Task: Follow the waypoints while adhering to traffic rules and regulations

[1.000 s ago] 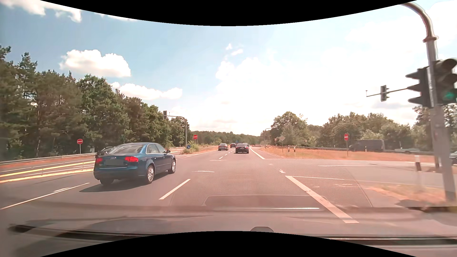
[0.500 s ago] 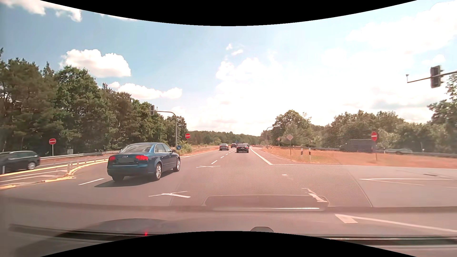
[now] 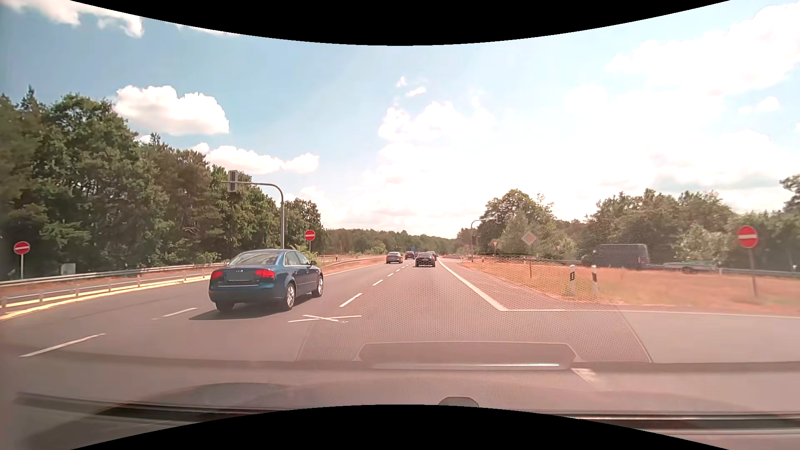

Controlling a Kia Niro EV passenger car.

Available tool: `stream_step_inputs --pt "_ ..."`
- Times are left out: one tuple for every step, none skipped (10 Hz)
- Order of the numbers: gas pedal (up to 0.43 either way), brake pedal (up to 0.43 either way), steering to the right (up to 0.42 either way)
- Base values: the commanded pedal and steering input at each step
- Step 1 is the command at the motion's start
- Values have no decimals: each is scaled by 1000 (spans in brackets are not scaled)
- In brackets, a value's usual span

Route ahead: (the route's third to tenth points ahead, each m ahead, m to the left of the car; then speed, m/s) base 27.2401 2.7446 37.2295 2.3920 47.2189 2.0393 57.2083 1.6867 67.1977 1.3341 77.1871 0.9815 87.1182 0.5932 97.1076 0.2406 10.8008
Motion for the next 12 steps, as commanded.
stream_step_inputs --pt "248 0 -2" --pt "248 0 -3" --pt "248 0 -3" --pt "248 0 -2" --pt "248 0 -3" --pt "248 0 -3" --pt "248 0 -2" --pt "248 0 -3" --pt "248 0 -3" --pt "248 0 -3" --pt "248 0 -3" --pt "248 0 -3"
